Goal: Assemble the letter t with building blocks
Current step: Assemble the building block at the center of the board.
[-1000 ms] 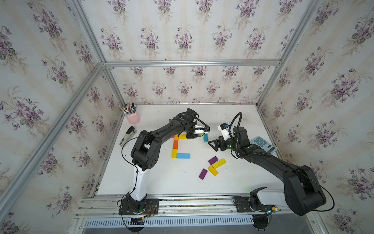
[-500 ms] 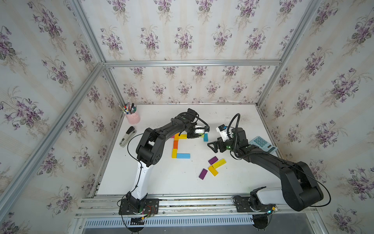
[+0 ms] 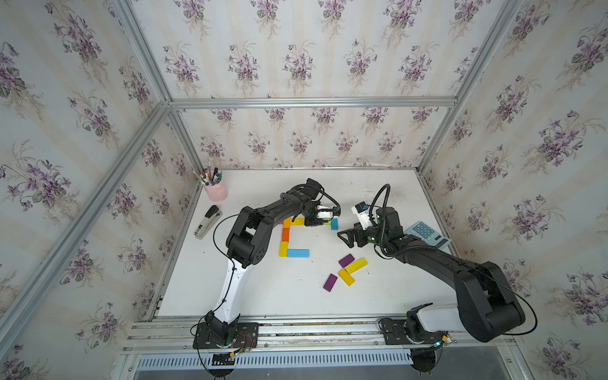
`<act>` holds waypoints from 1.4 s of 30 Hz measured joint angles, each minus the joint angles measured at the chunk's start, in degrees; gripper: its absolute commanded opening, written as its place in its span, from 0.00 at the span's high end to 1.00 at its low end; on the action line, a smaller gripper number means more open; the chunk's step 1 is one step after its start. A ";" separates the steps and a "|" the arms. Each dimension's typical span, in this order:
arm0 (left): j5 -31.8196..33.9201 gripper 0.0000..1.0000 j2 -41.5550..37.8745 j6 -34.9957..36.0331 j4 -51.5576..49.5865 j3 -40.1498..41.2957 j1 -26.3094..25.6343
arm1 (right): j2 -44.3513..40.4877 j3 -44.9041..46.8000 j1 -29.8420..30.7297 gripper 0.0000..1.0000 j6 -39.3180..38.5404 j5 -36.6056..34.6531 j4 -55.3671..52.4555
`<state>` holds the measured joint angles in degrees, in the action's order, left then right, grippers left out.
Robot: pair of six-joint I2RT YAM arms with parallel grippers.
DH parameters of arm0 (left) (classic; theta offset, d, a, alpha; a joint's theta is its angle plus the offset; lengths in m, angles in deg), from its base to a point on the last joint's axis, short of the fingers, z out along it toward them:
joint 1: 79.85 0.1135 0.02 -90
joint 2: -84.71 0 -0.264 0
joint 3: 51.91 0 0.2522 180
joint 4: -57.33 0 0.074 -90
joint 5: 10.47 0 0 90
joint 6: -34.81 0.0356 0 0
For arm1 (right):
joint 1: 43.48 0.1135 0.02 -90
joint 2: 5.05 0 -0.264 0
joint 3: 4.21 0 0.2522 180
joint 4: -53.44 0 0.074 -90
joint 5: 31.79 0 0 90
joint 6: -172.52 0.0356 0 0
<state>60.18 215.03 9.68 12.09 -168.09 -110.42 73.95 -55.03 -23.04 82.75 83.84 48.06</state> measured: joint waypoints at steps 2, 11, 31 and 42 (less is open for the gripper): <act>0.09 0.64 0.52 0.00 -0.09 -0.98 0.28 | 0.02 0.00 0.00 0.00 0.00 -0.37 0.00; 0.37 0.64 1.81 0.02 -1.27 -2.67 1.09 | 0.20 0.00 -0.04 0.00 0.00 -0.61 -0.02; 0.09 0.63 4.04 -0.48 -2.91 -5.60 1.18 | 0.24 -0.11 -0.07 0.00 0.00 -0.66 -0.02; -1.68 0.63 4.76 -1.42 -2.93 -6.12 1.11 | 1.01 -0.33 -0.04 0.00 -0.02 -0.46 -0.09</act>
<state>58.50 219.80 8.25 9.16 -174.21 -109.30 74.95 -55.36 -23.08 82.73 83.38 47.97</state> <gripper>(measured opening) 0.366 0.998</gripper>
